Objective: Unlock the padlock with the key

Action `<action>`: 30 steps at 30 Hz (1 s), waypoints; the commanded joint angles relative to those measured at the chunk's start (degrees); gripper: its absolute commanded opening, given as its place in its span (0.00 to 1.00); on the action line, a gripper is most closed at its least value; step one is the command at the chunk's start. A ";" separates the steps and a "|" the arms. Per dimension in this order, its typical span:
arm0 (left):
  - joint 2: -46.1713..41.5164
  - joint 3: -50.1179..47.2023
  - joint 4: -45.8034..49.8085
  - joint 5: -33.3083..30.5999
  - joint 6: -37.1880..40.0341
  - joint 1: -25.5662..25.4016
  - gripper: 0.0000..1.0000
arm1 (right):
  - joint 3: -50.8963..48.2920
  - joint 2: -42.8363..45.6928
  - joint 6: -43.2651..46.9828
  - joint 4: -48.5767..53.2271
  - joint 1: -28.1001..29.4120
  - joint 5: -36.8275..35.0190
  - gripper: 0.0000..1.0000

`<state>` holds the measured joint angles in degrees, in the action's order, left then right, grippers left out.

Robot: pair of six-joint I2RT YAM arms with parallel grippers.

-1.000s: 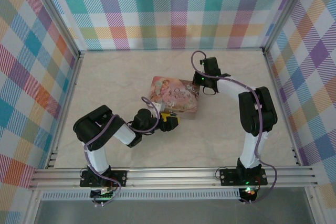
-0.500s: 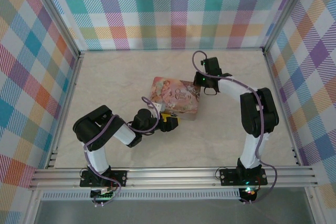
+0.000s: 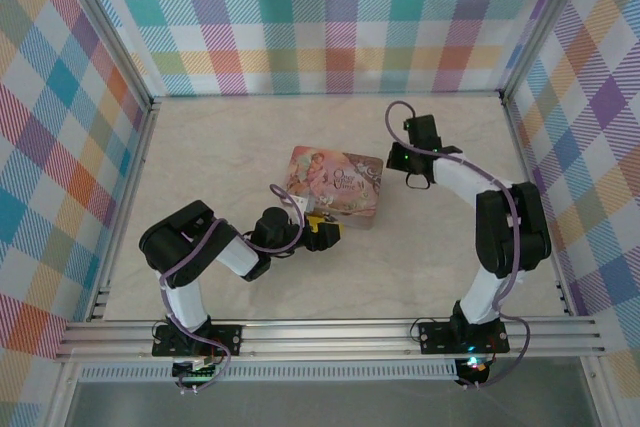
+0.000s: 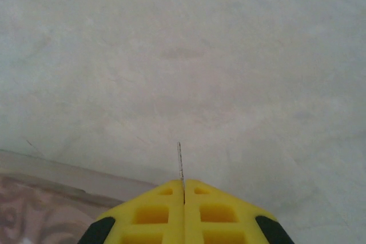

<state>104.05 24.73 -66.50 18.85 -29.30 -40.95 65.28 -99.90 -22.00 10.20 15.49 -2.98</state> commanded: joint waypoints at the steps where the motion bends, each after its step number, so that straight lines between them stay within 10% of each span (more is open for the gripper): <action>1: 1.84 1.50 -2.32 -0.31 0.56 0.19 0.81 | -2.07 0.34 -0.85 0.26 1.24 0.69 0.00; 30: -1.28 -0.18 -4.16 1.34 0.36 0.52 0.72 | 1.92 -4.65 -1.20 -0.49 4.55 3.23 0.00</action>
<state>103.53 23.81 -67.70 19.05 -29.34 -40.93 65.04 -103.59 -23.27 8.99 19.27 -1.45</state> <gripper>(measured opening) 0.720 0.057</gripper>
